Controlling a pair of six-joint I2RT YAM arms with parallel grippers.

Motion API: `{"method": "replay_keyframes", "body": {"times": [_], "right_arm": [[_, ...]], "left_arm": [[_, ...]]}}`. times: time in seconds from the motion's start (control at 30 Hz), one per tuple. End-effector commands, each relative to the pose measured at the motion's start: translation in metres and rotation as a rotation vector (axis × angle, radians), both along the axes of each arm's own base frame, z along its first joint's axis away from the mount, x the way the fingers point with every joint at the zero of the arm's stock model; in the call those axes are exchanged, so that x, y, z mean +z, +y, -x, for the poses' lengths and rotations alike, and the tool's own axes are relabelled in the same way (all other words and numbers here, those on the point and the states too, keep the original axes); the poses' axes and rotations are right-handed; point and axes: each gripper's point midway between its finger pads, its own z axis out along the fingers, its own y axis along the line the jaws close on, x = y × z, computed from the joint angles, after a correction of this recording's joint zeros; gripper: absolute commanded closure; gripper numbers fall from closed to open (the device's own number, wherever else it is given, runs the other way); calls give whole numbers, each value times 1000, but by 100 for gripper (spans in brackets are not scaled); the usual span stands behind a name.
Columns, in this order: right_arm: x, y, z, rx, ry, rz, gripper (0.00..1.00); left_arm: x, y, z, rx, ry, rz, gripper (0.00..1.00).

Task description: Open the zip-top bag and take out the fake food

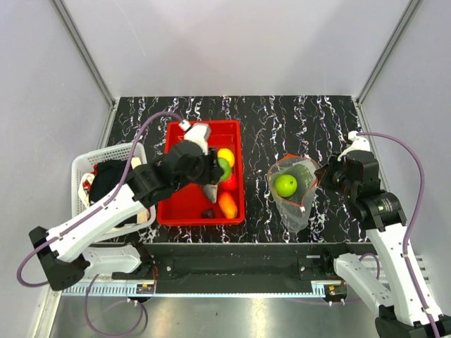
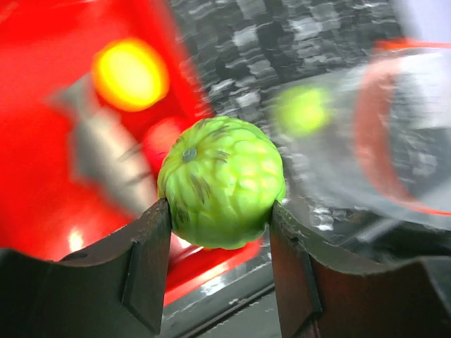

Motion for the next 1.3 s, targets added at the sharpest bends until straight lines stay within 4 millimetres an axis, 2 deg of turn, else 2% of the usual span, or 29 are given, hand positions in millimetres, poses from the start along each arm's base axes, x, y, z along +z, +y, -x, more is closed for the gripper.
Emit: {"method": "replay_keyframes", "body": {"times": [0.0,0.13,0.23,0.37,0.47,0.57,0.6,0.73,0.77,0.83,0.87,0.9,0.93,0.97,1.0,1.07,1.1,1.17,1.2,1.23,1.27], "right_arm": [[14,-5,-5,-11,-43,28,100],[20,-1,-5,9,-62,15,100],[20,1,-5,16,-64,11,100],[17,2,-7,22,-57,11,100],[16,5,-7,30,-53,-6,100],[21,6,-5,34,-69,-14,100],[22,6,-5,34,-71,-12,100],[27,7,-5,43,-80,-14,100],[27,8,-5,46,-79,-17,100],[27,10,-5,58,-76,-23,100],[26,11,-5,61,-73,-24,100],[25,11,-5,64,-70,-24,100],[24,11,-5,61,-67,-24,100],[23,12,-6,64,-65,-24,100],[23,16,-4,85,-60,-39,100],[23,19,-4,93,-58,-52,100],[21,20,-4,98,-56,-56,100],[21,22,-4,105,-51,-69,100],[21,23,-4,108,-48,-71,100],[21,24,-4,110,-46,-76,100],[21,25,-4,113,-44,-77,100]], "left_arm": [[-99,67,8,203,220,-158,100],[-144,117,8,405,290,-238,100],[-155,137,-1,506,267,-270,100],[-171,150,-10,582,287,-308,100],[-188,158,-13,616,326,-354,75],[-199,163,-12,634,351,-369,60],[-199,165,-12,637,353,-371,40],[-184,161,-16,617,320,-327,15],[-175,152,-18,580,319,-299,9],[-160,138,-22,525,304,-252,8],[-137,121,-27,463,270,-198,9],[-123,111,-29,429,244,-167,10],[-107,99,-31,390,216,-127,16],[-89,77,-25,297,193,-76,19],[-55,53,-31,234,126,25,24],[-22,10,-19,60,104,154,38],[13,-12,-22,1,41,252,42],[41,-48,-7,-123,21,332,51],[56,-68,-10,-158,0,358,53],[66,-84,-2,-207,-10,365,57],[65,-97,-1,-229,1,359,61]]}}
